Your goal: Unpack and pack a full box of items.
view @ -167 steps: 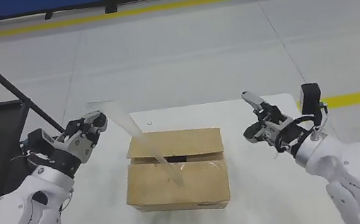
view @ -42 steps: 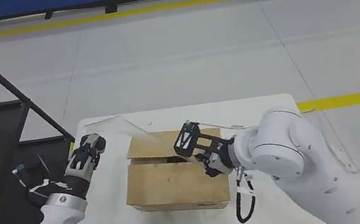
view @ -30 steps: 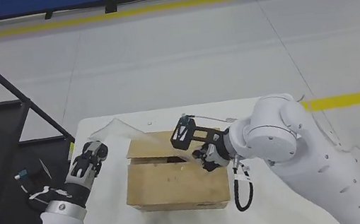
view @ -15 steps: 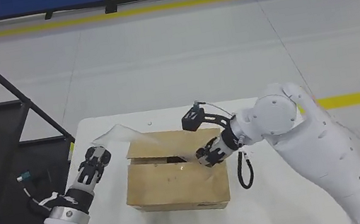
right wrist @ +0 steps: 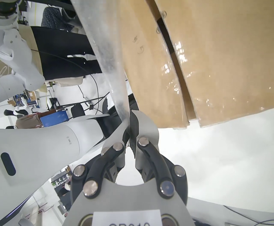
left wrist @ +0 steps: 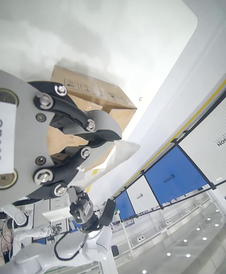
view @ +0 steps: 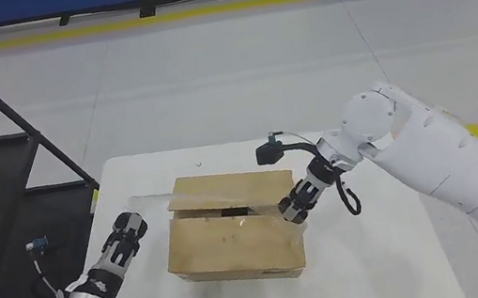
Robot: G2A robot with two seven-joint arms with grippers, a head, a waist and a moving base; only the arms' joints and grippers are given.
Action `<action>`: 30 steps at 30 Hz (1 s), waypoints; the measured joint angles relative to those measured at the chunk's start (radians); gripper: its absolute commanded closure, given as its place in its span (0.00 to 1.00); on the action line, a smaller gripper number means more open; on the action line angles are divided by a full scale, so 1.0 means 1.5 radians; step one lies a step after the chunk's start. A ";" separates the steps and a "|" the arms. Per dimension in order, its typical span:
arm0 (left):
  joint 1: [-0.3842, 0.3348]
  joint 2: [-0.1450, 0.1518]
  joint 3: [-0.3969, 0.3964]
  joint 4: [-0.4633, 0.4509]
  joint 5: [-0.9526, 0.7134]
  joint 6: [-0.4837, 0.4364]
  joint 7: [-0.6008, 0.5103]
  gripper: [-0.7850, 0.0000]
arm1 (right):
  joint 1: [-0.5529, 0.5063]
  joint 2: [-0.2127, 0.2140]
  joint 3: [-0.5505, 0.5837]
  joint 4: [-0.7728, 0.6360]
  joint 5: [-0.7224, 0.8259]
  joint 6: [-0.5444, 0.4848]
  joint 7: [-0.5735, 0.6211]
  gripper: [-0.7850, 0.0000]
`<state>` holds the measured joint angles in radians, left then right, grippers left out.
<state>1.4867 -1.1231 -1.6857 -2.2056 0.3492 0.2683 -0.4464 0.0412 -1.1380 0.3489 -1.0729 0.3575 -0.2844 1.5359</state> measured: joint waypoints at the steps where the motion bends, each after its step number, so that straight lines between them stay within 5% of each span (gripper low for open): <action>1: 0.004 0.001 0.000 -0.001 0.014 -0.003 -0.005 1.00 | 0.016 0.004 -0.035 0.004 0.027 0.000 0.000 1.00; 6: 0.015 0.003 0.004 -0.003 0.041 -0.014 -0.023 1.00 | 0.062 0.012 -0.124 0.004 0.112 0.000 0.000 1.00; 22: 0.020 0.004 0.009 -0.001 0.037 -0.034 -0.045 1.00 | 0.053 0.014 -0.115 0.005 0.125 0.003 -0.009 1.00; 30: 0.020 0.007 0.003 -0.005 0.072 -0.062 -0.059 1.00 | 0.030 0.005 -0.120 0.010 0.284 0.082 0.000 1.00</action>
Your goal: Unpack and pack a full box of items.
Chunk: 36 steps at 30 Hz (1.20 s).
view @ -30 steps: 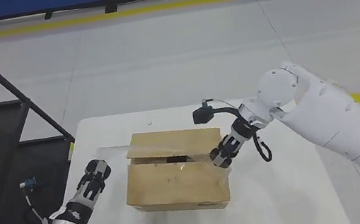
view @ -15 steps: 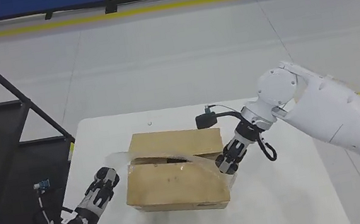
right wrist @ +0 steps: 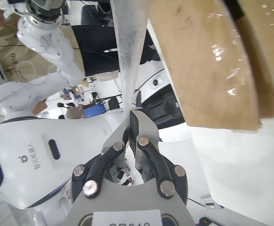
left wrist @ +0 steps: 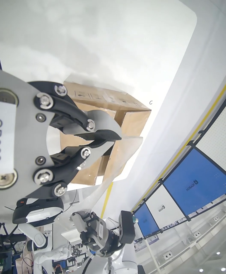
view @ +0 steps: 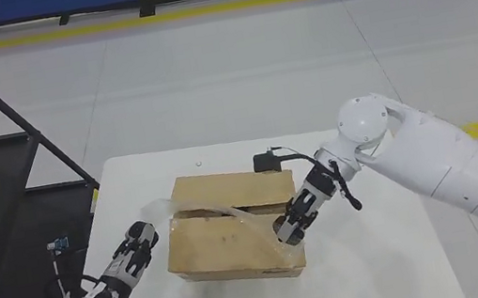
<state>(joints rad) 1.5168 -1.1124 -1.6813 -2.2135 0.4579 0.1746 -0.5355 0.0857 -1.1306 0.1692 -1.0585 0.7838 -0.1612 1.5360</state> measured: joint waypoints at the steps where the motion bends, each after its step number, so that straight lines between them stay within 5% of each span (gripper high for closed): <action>1: 0.003 0.001 -0.003 -0.003 0.004 -0.005 -0.003 1.00 | -0.002 -0.001 0.000 -0.002 0.017 0.018 0.000 1.00; 20: 0.051 0.007 -0.076 -0.020 -0.014 -0.096 -0.039 1.00 | -0.023 -0.018 0.001 0.093 0.233 0.252 0.000 1.00; 30: 0.052 0.007 -0.076 -0.020 -0.015 -0.097 -0.039 1.00 | -0.030 -0.018 0.003 0.089 0.236 0.256 -0.005 1.00; 36: 0.018 0.009 -0.071 0.019 -0.049 -0.084 -0.082 1.00 | -0.074 -0.023 0.003 0.099 0.326 0.316 -0.018 1.00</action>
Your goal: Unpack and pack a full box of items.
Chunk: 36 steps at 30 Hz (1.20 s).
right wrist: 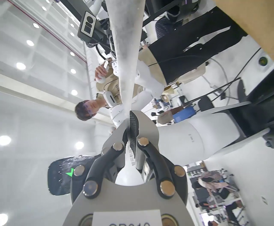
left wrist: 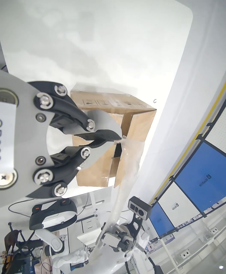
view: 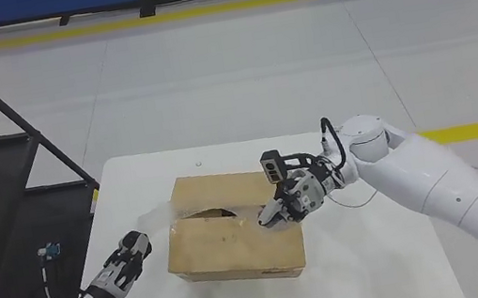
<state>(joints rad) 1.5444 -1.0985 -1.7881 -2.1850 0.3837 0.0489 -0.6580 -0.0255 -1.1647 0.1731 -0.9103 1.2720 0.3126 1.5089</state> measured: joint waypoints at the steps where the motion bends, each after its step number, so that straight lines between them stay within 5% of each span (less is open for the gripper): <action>1: -0.009 0.001 -0.003 0.007 -0.015 0.003 -0.012 1.00 | -0.005 -0.001 -0.002 -0.001 0.017 0.004 -0.005 1.00; 16: -0.143 0.017 0.018 0.116 -0.076 0.033 -0.170 1.00 | -0.038 0.012 -0.002 -0.027 0.129 0.109 -0.110 1.00; 36: -0.214 0.029 0.055 0.204 -0.108 0.053 -0.188 1.00 | -0.064 0.043 -0.002 -0.068 0.208 0.164 -0.165 1.00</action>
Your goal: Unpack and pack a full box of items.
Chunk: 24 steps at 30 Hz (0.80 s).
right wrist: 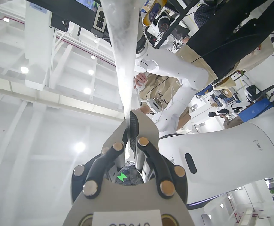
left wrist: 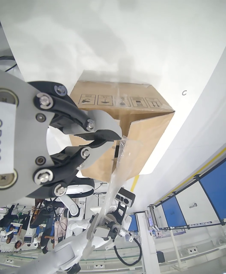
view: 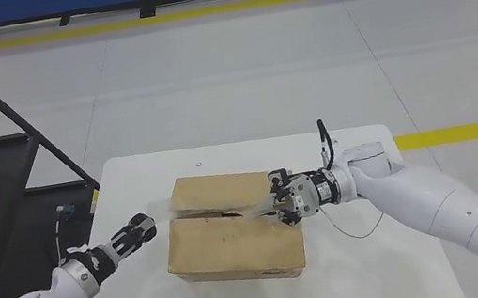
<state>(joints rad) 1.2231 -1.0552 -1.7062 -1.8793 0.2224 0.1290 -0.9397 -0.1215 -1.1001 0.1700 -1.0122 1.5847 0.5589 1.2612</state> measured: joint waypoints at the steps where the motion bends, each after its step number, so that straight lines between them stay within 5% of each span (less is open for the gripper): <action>1: -0.004 0.001 0.004 0.005 0.003 0.003 -0.003 1.00 | -0.002 0.001 0.000 -0.004 0.003 0.004 -0.004 1.00; 24: -0.017 0.018 -0.015 0.054 -0.082 0.006 -0.058 1.00 | -0.021 0.019 0.000 -0.042 0.024 0.019 -0.019 1.00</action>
<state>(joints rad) 1.1973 -1.0277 -1.7285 -1.7981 0.0987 0.1378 -1.0260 -0.1531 -1.0723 0.1700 -1.0745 1.6202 0.5871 1.2329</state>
